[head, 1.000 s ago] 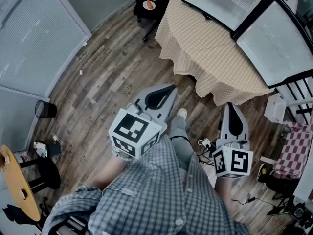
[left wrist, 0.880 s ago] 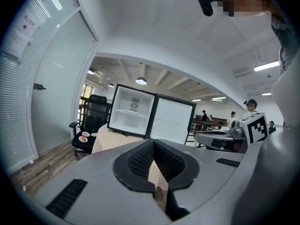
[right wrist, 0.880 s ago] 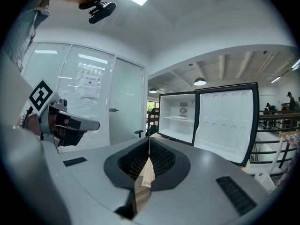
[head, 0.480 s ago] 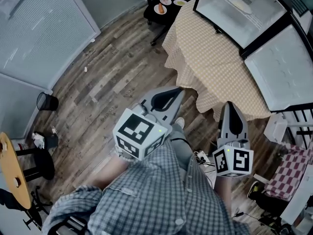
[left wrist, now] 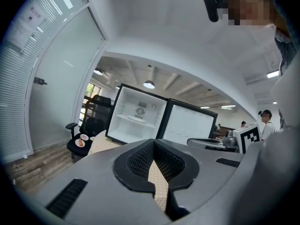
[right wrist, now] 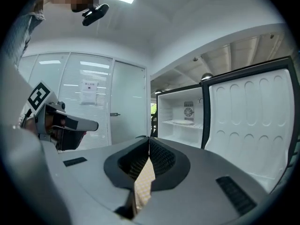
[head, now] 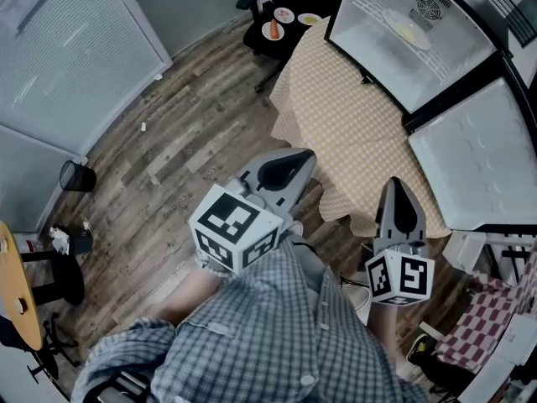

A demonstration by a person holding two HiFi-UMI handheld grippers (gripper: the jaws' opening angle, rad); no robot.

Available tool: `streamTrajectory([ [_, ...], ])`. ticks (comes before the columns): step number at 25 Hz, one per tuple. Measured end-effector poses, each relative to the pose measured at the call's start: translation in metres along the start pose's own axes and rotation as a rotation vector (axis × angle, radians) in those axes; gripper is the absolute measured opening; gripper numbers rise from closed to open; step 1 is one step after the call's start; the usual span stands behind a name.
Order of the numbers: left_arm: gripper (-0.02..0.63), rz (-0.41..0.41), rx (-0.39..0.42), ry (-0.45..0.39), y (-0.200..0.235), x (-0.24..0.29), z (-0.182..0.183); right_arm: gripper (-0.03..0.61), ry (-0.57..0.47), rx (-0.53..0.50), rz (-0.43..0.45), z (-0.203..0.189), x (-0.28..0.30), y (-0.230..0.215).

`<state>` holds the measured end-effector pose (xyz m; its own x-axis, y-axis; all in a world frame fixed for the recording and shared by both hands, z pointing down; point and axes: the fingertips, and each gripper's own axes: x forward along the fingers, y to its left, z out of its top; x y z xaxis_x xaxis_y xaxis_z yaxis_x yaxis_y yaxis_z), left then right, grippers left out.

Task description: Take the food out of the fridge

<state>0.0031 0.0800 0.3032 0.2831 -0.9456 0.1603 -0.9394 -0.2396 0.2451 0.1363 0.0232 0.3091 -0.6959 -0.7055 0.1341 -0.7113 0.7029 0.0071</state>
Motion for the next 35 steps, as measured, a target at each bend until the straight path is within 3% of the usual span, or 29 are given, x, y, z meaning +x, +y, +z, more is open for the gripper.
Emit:
streamTrajectory([
  [5, 0.006, 0.069, 0.043, -0.016, 0.011, 0.028, 0.018, 0.009, -0.006, -0.006, 0.052, 0.011, 0.040, -0.028],
  [12, 0.006, 0.139, -0.018, -0.041, 0.039, 0.049, 0.027, 0.009, -0.045, 0.036, 0.169, 0.024, 0.083, -0.033],
  [28, 0.006, 0.057, -0.005, -0.012, 0.036, 0.120, 0.046, 0.009, -0.035, 0.071, 0.061, 0.017, 0.096, -0.089],
  [35, 0.006, 0.011, -0.005, 0.020, 0.056, 0.156, 0.048, 0.009, -0.021, 0.087, -0.003, 0.017, 0.117, -0.109],
])
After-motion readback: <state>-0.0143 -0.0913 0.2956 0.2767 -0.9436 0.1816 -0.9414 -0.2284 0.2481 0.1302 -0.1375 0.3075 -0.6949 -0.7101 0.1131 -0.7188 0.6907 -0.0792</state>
